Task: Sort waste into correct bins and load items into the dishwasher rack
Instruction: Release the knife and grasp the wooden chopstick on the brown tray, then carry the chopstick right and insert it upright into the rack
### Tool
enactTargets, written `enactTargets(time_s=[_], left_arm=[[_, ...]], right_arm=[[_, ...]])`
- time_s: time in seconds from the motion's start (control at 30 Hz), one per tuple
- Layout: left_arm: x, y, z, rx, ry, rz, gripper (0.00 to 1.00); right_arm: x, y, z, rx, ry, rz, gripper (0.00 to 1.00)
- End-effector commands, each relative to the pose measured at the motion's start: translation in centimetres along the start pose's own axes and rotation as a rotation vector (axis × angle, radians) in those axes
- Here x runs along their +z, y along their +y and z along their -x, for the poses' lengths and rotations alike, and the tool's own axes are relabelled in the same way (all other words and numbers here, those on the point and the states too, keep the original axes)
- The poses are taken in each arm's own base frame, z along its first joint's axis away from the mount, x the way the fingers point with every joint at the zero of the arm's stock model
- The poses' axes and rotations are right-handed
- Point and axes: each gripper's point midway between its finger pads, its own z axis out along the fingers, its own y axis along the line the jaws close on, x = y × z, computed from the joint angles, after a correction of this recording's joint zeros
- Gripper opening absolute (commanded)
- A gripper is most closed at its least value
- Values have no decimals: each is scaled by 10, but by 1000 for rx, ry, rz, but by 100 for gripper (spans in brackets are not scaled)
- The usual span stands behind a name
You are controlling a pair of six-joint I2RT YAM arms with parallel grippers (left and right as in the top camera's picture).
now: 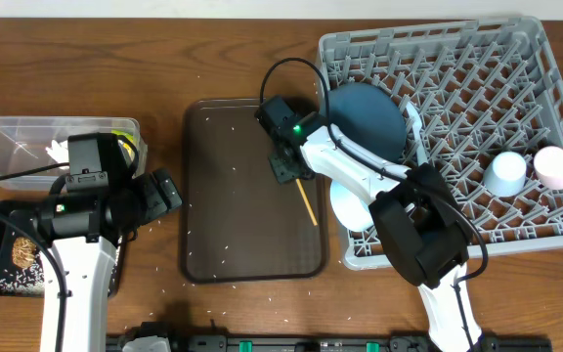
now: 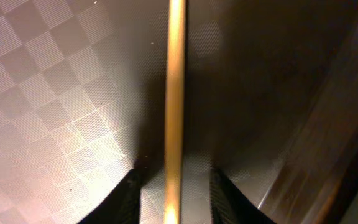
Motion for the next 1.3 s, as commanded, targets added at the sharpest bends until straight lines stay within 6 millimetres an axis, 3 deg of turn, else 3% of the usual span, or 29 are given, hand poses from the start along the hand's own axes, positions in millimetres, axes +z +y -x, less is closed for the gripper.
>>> enactTargets(time_s=[0.0, 0.1, 0.23, 0.3, 0.47, 0.6, 0.7, 0.77, 0.9, 1.0, 1.13, 1.2, 1.27], left_arm=[[-6, 0, 6, -9, -23, 2, 98], [-6, 0, 6, -9, -23, 2, 98], [-6, 0, 6, -9, -23, 2, 98], [-6, 0, 6, -9, -23, 2, 98], [-6, 0, 6, -9, -23, 2, 98], [-6, 0, 6, -9, -23, 2, 98], [-6, 0, 6, -9, -23, 2, 98], [-6, 0, 6, -9, -23, 2, 98], [-6, 0, 6, -9, -23, 2, 98], [-6, 0, 6, -9, -23, 2, 98], [-6, 0, 6, -9, -23, 2, 98], [-6, 0, 6, -9, -23, 2, 98], [-6, 0, 6, -9, -23, 2, 98]], right_arm=[[3, 2, -2, 21, 8, -8, 14], [3, 6, -3, 19, 13, 14, 1], [-5, 8, 5, 22, -21, 29, 1], [-21, 9, 16, 8, -62, 40, 1], [-107, 17, 50, -36, -232, 115, 1], [-178, 0, 65, 29, -368, 139, 1], [-217, -39, 68, 93, -444, 77, 1], [-236, -76, 63, 156, -465, 15, 1], [-253, -155, 44, 290, -442, -76, 1], [-247, -215, 26, 340, -383, -137, 1], [-221, -264, 4, 329, -280, -154, 1], [-203, -280, -6, 330, -222, -156, 1], [-184, -282, -11, 316, -179, -109, 1]])
